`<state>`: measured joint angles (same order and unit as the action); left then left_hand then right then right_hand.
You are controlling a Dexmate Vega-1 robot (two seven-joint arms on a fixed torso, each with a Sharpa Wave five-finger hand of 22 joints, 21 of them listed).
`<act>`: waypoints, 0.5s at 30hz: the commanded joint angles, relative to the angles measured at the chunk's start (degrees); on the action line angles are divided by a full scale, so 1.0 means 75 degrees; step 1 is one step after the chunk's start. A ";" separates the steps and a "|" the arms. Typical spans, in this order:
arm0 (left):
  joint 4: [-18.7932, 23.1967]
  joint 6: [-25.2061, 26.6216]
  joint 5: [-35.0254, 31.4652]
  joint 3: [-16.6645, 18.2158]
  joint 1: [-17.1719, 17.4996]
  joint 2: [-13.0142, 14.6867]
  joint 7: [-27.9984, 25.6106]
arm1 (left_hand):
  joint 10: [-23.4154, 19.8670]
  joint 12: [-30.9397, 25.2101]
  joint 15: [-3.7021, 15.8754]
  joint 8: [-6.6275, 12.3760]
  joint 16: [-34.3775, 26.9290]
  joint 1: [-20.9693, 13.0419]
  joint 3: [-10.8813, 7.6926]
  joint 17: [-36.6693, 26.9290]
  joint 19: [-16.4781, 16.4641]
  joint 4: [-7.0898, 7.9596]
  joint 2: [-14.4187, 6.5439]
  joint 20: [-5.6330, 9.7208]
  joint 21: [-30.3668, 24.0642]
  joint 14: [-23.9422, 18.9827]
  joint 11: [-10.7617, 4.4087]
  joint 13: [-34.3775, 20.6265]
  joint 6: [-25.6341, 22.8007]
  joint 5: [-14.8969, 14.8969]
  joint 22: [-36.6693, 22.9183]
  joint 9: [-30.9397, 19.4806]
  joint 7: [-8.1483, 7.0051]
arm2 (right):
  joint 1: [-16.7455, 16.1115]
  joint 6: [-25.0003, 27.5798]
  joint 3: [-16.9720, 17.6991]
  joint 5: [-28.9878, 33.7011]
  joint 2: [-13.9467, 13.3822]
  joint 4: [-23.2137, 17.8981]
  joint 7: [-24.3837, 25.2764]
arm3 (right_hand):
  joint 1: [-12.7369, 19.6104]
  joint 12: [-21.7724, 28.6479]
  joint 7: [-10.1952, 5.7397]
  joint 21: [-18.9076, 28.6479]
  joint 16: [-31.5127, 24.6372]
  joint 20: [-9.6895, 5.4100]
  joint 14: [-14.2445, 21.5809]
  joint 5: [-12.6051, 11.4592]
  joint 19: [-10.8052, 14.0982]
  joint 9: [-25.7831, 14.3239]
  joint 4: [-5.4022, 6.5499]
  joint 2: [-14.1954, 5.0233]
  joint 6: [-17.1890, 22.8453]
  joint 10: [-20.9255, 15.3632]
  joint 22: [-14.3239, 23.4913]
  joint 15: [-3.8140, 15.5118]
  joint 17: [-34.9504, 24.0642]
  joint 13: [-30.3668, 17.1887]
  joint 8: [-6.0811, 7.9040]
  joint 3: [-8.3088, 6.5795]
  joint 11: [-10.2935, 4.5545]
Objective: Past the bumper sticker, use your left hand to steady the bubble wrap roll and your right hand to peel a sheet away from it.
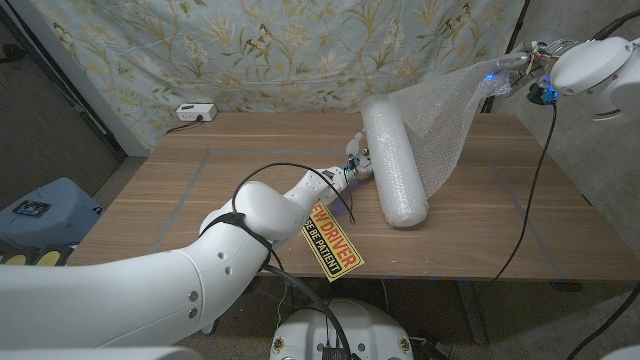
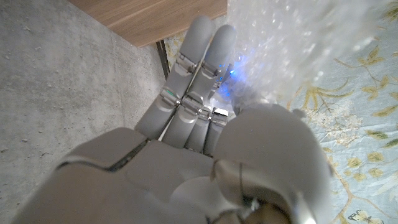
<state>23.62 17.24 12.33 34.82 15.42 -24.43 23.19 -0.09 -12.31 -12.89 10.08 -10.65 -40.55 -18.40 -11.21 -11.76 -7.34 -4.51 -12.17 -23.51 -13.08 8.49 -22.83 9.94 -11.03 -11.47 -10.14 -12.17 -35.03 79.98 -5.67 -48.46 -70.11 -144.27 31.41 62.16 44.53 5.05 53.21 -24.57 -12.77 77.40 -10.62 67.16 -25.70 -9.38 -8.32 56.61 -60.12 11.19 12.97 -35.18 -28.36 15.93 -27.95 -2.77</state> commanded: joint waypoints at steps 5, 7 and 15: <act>0.0000 0.0221 -0.1317 0.1505 -0.0077 0.0155 0.1035 | 0.0030 -0.0049 0.0012 0.0059 -0.0055 -0.0016 0.0025 0.0004 -0.0014 -0.0023 -0.0076 -0.0016 0.0006 0.0036 0.0015 -0.0007 0.0502 0.0000 -0.0015 0.0001 -0.0055 | -0.0128 0.0001 0.0202 -0.0096 0.0048 -0.0070 0.0086 | 0.0157 -0.0004 0.0165 0.0110 0.0023 0.0007 0.0079 -0.0047 -0.0029 -0.0056 -0.0034 -0.0029 0.0197 -0.0030 0.0010 0.0016 -0.0051 -0.0011 -0.0035 -0.0034 -0.0062; 0.0000 0.0298 -0.1660 0.1820 -0.0106 0.0182 0.1345 | 0.0019 -0.0055 0.0013 0.0061 -0.0055 -0.0018 0.0025 0.0005 -0.0014 -0.0026 -0.0078 -0.0016 0.0008 0.0038 0.0016 -0.0005 0.0500 0.0000 -0.0015 0.0001 -0.0055 | -0.0121 0.0001 0.0193 -0.0085 0.0082 -0.0074 0.0090 | 0.0157 -0.0004 0.0158 0.0124 0.0030 0.0007 0.0075 -0.0047 -0.0032 -0.0053 -0.0035 -0.0024 0.0230 -0.0024 0.0009 0.0017 -0.0052 -0.0023 -0.0036 -0.0032 -0.0060; 0.0000 0.0570 -0.1649 0.1694 0.0013 0.0469 0.2289 | -0.0114 -0.0122 0.0020 0.0089 -0.0072 -0.0028 0.0027 0.0007 -0.0023 -0.0052 -0.0087 -0.0014 0.0014 0.0008 -0.0004 0.0004 0.0438 -0.0005 -0.0018 -0.0003 -0.0047 | 0.0084 0.0001 0.0045 -0.0365 0.0054 -0.0080 0.0404 | 0.0155 -0.0014 0.0146 0.0158 0.0040 0.0007 0.0085 -0.0048 -0.0048 -0.0079 -0.0030 -0.0026 0.0200 -0.0029 0.0006 0.0015 -0.0054 -0.0023 -0.0066 -0.0029 -0.0067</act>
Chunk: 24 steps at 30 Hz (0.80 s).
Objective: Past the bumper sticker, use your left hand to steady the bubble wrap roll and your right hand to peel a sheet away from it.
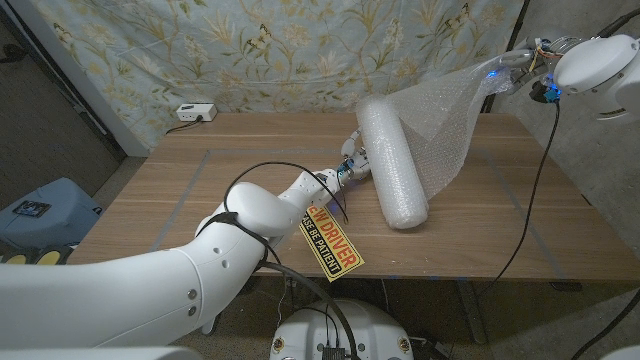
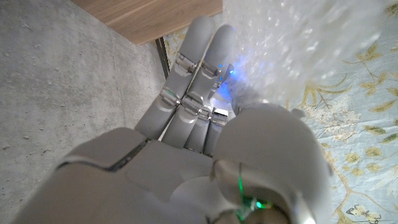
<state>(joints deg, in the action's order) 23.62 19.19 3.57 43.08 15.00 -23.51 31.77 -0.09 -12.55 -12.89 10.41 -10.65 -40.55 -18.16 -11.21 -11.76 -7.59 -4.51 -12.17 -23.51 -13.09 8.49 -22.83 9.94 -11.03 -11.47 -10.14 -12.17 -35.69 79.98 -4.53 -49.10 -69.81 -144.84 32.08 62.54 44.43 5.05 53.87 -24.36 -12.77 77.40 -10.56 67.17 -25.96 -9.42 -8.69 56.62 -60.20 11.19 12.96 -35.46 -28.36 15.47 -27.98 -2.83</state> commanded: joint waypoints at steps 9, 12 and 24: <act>0.0000 0.0564 0.0025 0.0048 0.0219 0.0666 0.1825 | -0.1566 -0.0718 0.0458 0.0237 -0.0411 -0.0661 -0.0333 0.0015 -0.0751 -0.0278 -0.0227 -0.0001 -0.0231 -0.1269 -0.0454 -0.0013 -0.0878 -0.0095 -0.0055 -0.0019 -0.0035 | -0.0126 0.0001 0.0031 0.0090 0.0435 0.0234 0.0003 | 0.0094 -0.0012 0.0154 0.0108 0.0027 0.0006 0.0088 -0.0056 -0.0074 -0.0057 -0.0015 0.0020 0.0204 0.0010 0.0001 0.0011 -0.0018 -0.0047 -0.0033 -0.0019 -0.0059; 0.0000 0.0653 0.0260 -0.0120 0.0258 0.0759 0.1936 | -0.2319 -0.0995 0.0961 0.0281 -0.0646 -0.0895 -0.0514 -0.0016 -0.1245 -0.0265 -0.0262 0.0028 -0.0440 -0.2137 -0.0646 -0.0065 -0.1554 -0.0116 -0.0059 -0.0025 -0.0026 | -0.0390 0.0001 0.0309 0.0451 0.0607 0.0282 -0.0285 | 0.0092 -0.0024 0.0146 0.0119 0.0040 0.0006 0.0072 -0.0056 -0.0090 -0.0060 -0.0015 0.0021 0.0215 0.0001 0.0000 0.0012 -0.0020 -0.0033 -0.0042 -0.0020 -0.0057; 0.0000 0.0947 0.0951 -0.0833 0.0436 0.1115 0.2435 | -0.3727 -0.1485 0.1768 0.0317 -0.1228 -0.1335 -0.0809 -0.0228 -0.1941 -0.0279 -0.0436 0.0455 -0.0792 -0.3503 -0.1219 -0.0199 -0.2436 -0.0155 -0.0053 -0.0028 -0.0013 | -0.0757 0.0001 0.0962 -0.0021 0.0517 0.0360 0.0285 | 0.0091 -0.0042 0.0130 0.0167 0.0048 0.0004 0.0081 -0.0058 -0.0136 -0.0073 -0.0021 0.0025 0.0221 -0.0025 -0.0005 0.0017 -0.0042 -0.0024 -0.0082 -0.0020 -0.0063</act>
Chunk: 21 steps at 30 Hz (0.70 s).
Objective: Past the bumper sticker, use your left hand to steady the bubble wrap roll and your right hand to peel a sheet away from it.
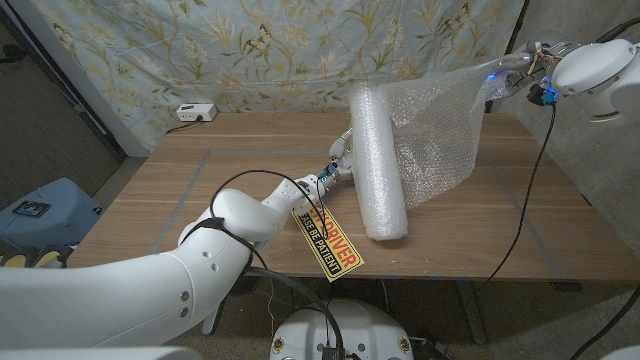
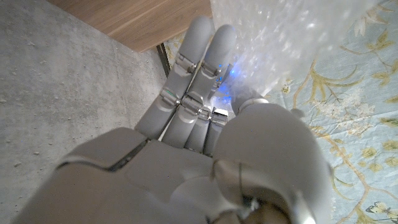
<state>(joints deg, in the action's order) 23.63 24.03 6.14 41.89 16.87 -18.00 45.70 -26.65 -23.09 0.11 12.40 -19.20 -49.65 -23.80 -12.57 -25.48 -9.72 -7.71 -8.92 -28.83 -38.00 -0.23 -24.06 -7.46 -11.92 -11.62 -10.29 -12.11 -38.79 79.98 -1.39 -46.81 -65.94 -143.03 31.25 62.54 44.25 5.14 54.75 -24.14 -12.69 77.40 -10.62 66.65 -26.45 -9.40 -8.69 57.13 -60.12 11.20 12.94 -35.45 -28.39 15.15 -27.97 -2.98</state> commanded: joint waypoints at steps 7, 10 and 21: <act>-0.0001 0.0487 0.0930 -0.1055 0.0204 0.0562 0.0875 | -0.0174 -0.0069 0.0014 0.0014 -0.0077 -0.0106 -0.0063 -0.0070 -0.0109 0.0045 -0.0008 0.0018 -0.0097 -0.0140 -0.0048 -0.0065 -0.0132 -0.0031 -0.0032 -0.0007 -0.0037 | -0.0475 0.0001 0.0782 -0.0797 -0.0026 0.0278 0.0750 | 0.0088 -0.0023 0.0107 0.0081 0.0033 -0.0005 0.0073 -0.0051 -0.0086 -0.0031 -0.0021 0.0024 0.0157 -0.0033 -0.0007 0.0016 -0.0049 -0.0036 -0.0050 -0.0023 -0.0046; -0.0001 0.0541 0.1079 -0.1241 0.0215 0.0645 0.1012 | -0.0159 -0.0062 0.0013 -0.0005 -0.0064 -0.0100 -0.0070 -0.0070 -0.0105 0.0054 -0.0004 0.0010 -0.0101 -0.0121 -0.0044 -0.0077 -0.0118 -0.0031 -0.0032 -0.0007 -0.0040 | -0.0544 0.0001 0.0837 -0.0662 0.0056 0.0384 0.0587 | 0.0089 -0.0016 0.0101 0.0094 0.0036 -0.0005 0.0072 -0.0052 -0.0091 -0.0030 -0.0023 0.0026 0.0162 -0.0028 -0.0007 0.0018 -0.0054 -0.0060 -0.0060 -0.0024 -0.0044; 0.0042 0.0808 0.1984 -0.2050 0.0447 0.1171 0.1811 | -0.0166 -0.0057 -0.0007 -0.0051 -0.0046 -0.0101 -0.0102 -0.0080 -0.0082 0.0067 0.0002 -0.0017 -0.0113 -0.0104 -0.0044 -0.0121 -0.0126 -0.0034 -0.0031 -0.0007 -0.0039 | 0.0204 -0.0208 -0.0321 0.0908 0.0562 0.1318 -0.1244 | 0.0076 -0.0027 0.0093 0.0133 0.0048 -0.0005 0.0086 -0.0051 -0.0113 -0.0044 -0.0014 0.0022 0.0174 -0.0022 -0.0010 0.0014 -0.0051 -0.0075 -0.0079 -0.0017 -0.0066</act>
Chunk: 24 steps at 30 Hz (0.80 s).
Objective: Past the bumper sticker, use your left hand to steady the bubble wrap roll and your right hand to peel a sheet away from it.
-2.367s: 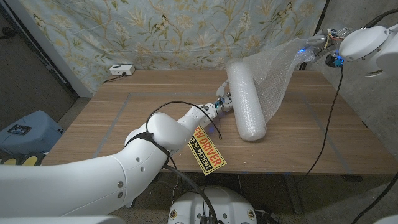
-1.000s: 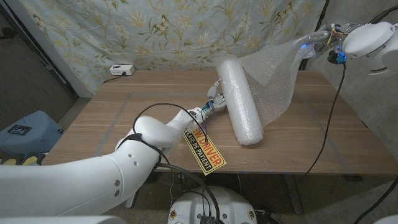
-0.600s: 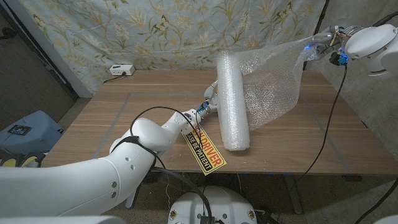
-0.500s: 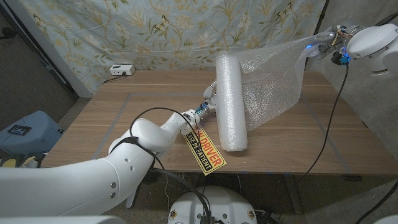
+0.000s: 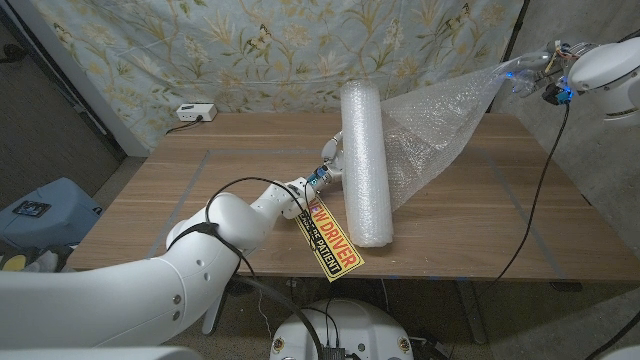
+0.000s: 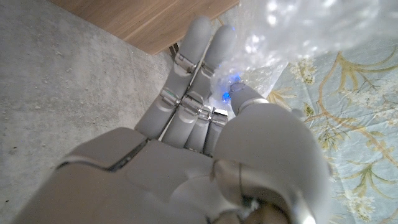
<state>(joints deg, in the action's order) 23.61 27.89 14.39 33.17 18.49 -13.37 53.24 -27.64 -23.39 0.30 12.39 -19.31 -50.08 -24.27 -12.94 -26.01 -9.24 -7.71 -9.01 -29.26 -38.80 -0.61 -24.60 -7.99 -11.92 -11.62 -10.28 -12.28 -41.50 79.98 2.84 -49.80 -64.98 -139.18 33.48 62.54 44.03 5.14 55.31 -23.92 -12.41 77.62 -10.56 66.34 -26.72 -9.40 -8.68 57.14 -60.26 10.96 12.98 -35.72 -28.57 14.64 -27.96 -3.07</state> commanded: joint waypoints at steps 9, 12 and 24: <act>-0.0404 0.0008 0.1699 -0.1443 0.0168 0.0949 0.0787 | 0.0013 0.0008 -0.0055 -0.0085 -0.0013 -0.0041 -0.0055 -0.0040 0.0013 0.0010 0.0009 -0.0038 -0.0060 0.0039 0.0001 -0.0078 -0.0038 -0.0037 -0.0031 -0.0009 -0.0021 | 0.0897 -0.0184 -0.1476 0.2481 0.0933 0.1254 -0.2587 | 0.0076 -0.0015 0.0069 0.0093 0.0027 -0.0041 0.0054 -0.0060 -0.0086 -0.0019 -0.0021 0.0032 0.0174 -0.0022 0.0020 0.0013 -0.0023 -0.0038 -0.0031 -0.0018 -0.0057; -0.0458 -0.0038 0.1901 -0.1578 0.0160 0.1012 0.0769 | 0.0027 0.0016 -0.0059 -0.0094 -0.0008 -0.0036 -0.0055 -0.0045 0.0025 0.0013 0.0018 -0.0037 -0.0061 0.0054 -0.0008 -0.0089 -0.0039 -0.0036 -0.0030 -0.0009 -0.0020 | 0.0902 -0.0143 -0.1511 0.2790 0.1090 0.1345 -0.2822 | 0.0075 -0.0018 0.0086 0.0106 0.0026 -0.0041 0.0060 -0.0061 -0.0093 -0.0028 -0.0021 0.0034 0.0173 -0.0010 0.0020 0.0013 -0.0029 -0.0050 -0.0035 -0.0017 -0.0059; -0.0133 0.0055 0.2402 -0.1910 0.0317 0.1118 0.0534 | 0.0092 0.0050 -0.0068 -0.0123 0.0007 -0.0071 -0.0083 -0.0072 0.0067 0.0000 0.0012 -0.0065 -0.0065 0.0120 0.0039 -0.0128 -0.0043 -0.0040 -0.0029 -0.0011 -0.0021 | 0.0799 -0.0073 -0.1545 0.3810 0.1721 0.1626 -0.3423 | 0.0067 -0.0028 0.0062 0.0149 0.0043 -0.0041 0.0057 -0.0062 -0.0117 -0.0036 -0.0016 0.0033 0.0184 -0.0020 0.0017 0.0008 -0.0032 -0.0061 -0.0056 -0.0016 -0.0061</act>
<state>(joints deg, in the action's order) 21.75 28.24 28.28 21.39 20.18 -6.22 58.32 -27.41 -23.01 -0.22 11.64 -19.30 -50.08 -24.42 -13.23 -25.68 -9.09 -7.71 -9.33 -29.51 -38.26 -0.40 -25.40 -7.99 -11.92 -11.61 -10.27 -12.28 -35.60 79.16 -7.39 -28.18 -56.36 -129.61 12.60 62.52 43.82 4.85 56.11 -23.63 -12.77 77.71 -10.64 65.73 -26.72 -9.38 -8.66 57.46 -60.12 10.92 12.88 -35.71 -28.84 14.48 -27.95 -3.23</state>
